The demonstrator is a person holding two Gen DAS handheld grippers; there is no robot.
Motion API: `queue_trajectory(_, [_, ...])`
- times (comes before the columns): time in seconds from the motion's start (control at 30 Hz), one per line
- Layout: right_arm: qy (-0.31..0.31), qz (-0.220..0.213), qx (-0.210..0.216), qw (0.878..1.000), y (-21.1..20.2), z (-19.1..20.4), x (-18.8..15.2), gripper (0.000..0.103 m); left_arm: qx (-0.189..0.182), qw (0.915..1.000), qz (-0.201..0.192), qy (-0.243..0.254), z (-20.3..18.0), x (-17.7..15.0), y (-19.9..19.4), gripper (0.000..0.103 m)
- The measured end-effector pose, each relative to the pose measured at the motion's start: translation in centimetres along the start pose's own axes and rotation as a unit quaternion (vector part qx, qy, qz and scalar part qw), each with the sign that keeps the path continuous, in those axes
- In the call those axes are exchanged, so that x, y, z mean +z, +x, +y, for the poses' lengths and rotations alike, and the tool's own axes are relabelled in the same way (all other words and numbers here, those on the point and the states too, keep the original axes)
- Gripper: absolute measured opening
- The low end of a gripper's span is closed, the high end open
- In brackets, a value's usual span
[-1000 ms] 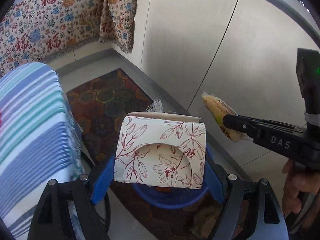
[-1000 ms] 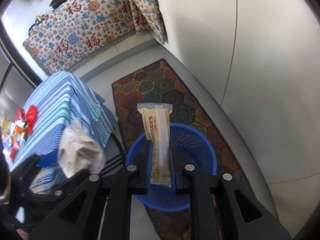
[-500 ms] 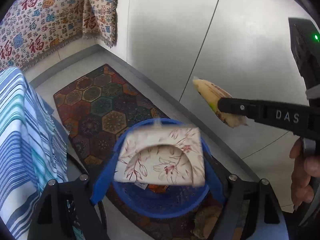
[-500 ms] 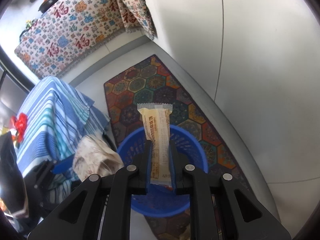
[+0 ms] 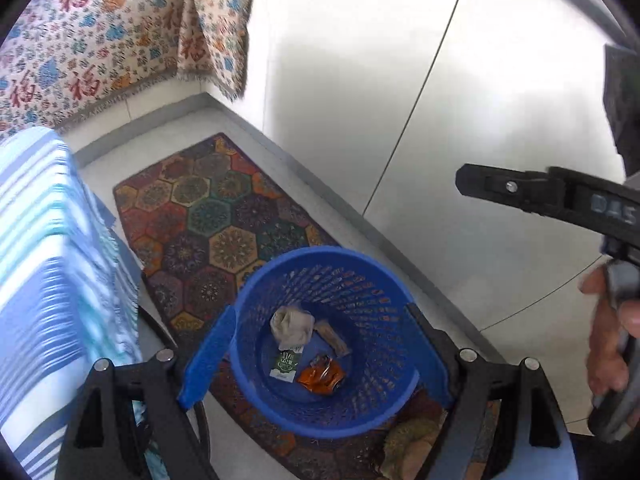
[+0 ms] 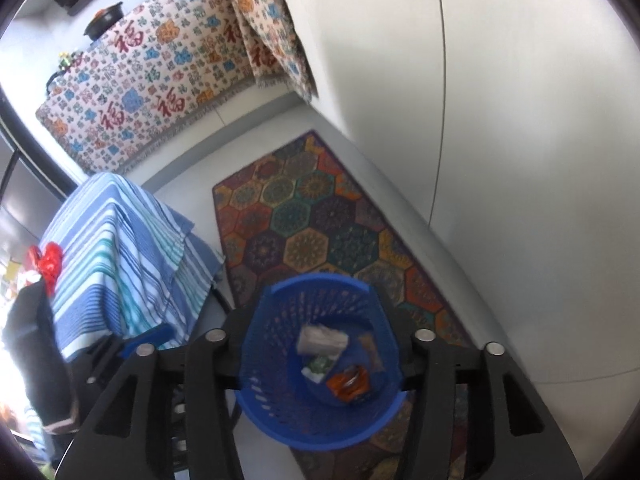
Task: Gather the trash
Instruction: 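Move both tools back over the table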
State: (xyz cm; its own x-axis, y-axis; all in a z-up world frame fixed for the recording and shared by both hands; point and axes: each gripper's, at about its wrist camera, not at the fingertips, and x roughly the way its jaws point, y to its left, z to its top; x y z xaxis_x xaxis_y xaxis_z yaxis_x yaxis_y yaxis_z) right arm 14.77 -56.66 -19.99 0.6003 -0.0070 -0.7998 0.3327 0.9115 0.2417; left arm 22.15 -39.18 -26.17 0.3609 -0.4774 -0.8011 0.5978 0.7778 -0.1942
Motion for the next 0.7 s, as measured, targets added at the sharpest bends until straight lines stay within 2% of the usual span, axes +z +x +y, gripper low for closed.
queue_trajectory(0.17, [-0.049, -0.06, -0.019, 0.997, -3.3, 3.2, 0.4, 0.069, 0.013, 0.9987, -0.047, -0.016, 2.2, -2.0, -8.0, 0.085])
queue_trajectory(0.33, [-0.109, -0.101, -0.003, 0.989, -5.5, 9.2, -0.9, 0.075, 0.068, 0.9936, -0.069, -0.057, 7.5, -5.9, -15.0, 0.085])
queue_trajectory(0.47, [-0.16, -0.093, 0.055, 0.981, -5.1, 16.2, -3.4, 0.075, 0.134, 0.9835, -0.07, -0.099, 13.2, -10.1, -19.4, 0.085])
queue_trajectory(0.7, [-0.277, -0.061, 0.124, 0.951, -2.8, 27.6, -9.7, 0.075, 0.228, 0.9593, -0.059, -0.156, 22.3, -17.0, -25.2, 0.085])
